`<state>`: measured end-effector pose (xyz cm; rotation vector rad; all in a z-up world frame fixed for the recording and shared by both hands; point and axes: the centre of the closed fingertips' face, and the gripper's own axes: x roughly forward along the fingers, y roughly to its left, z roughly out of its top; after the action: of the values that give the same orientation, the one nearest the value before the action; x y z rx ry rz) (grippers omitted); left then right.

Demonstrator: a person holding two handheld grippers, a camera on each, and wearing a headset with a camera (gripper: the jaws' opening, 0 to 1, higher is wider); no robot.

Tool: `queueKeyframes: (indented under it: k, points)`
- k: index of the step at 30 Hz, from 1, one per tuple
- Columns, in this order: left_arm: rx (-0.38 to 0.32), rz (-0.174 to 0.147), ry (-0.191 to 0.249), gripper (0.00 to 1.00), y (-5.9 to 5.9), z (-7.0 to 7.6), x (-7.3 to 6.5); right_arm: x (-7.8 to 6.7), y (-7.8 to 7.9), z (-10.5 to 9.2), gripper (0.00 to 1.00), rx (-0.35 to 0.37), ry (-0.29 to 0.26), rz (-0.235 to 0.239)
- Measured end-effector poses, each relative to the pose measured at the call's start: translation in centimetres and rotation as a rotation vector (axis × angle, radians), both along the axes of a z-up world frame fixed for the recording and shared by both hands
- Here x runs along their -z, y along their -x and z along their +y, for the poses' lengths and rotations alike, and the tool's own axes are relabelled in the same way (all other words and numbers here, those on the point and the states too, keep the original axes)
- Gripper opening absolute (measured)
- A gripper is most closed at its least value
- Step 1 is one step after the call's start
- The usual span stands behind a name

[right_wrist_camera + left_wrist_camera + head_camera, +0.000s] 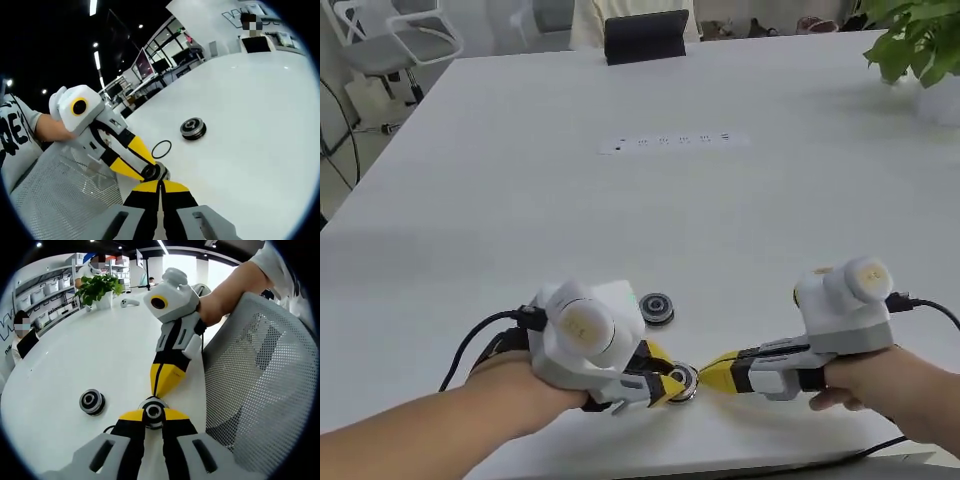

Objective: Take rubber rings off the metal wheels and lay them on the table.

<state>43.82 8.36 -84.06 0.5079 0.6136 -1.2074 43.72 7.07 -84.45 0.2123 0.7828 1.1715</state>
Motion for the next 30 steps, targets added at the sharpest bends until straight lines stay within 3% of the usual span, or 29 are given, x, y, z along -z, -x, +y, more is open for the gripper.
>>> queueKeyframes:
  k: [13,18,30]
  points:
    - [-0.013,-0.002,-0.007,0.07,0.01,-0.09,-0.01,-0.22,-0.06,0.05,0.00,0.022,-0.026,0.047]
    - [-0.015,-0.001,-0.005,0.07,0.00,-0.08,-0.01,-0.32,-0.05,0.24,0.00,0.011,0.008,0.072]
    - [-0.022,0.001,-0.014,0.07,0.04,-0.08,0.00,-0.41,0.09,0.46,0.00,-0.006,0.058,0.069]
